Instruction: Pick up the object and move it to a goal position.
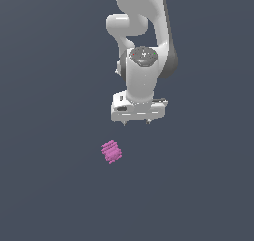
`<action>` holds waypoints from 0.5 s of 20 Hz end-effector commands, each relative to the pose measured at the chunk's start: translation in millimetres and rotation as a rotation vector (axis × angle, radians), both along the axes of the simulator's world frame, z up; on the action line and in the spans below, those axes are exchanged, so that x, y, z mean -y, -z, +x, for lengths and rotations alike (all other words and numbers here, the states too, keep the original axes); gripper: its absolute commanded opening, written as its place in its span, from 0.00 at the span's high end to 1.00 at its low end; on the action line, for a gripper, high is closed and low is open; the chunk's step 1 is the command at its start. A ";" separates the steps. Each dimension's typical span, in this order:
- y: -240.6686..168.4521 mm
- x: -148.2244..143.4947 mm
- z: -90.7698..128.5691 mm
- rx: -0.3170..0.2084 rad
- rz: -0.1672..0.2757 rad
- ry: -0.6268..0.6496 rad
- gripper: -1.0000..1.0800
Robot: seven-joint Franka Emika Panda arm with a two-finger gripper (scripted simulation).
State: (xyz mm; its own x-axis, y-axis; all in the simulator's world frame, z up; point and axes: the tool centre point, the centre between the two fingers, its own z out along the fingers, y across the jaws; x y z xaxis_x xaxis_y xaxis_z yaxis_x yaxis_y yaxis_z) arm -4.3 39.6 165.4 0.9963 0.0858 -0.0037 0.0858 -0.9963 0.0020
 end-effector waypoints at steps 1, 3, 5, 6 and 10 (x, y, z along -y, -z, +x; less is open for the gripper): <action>0.0 0.0 0.0 0.000 0.000 0.000 0.04; -1.1 -1.9 -0.1 0.002 0.002 0.001 0.04; -4.3 -7.4 -0.5 0.007 0.006 0.004 0.04; -6.6 -11.3 -0.9 0.010 0.010 0.006 0.04; -11.6 -19.7 -2.2 0.017 0.017 0.013 0.04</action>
State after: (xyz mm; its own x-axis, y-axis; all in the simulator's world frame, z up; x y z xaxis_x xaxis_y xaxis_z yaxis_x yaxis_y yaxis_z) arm -6.0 57.1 175.6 0.9971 0.0755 0.0130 0.0757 -0.9971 -0.0115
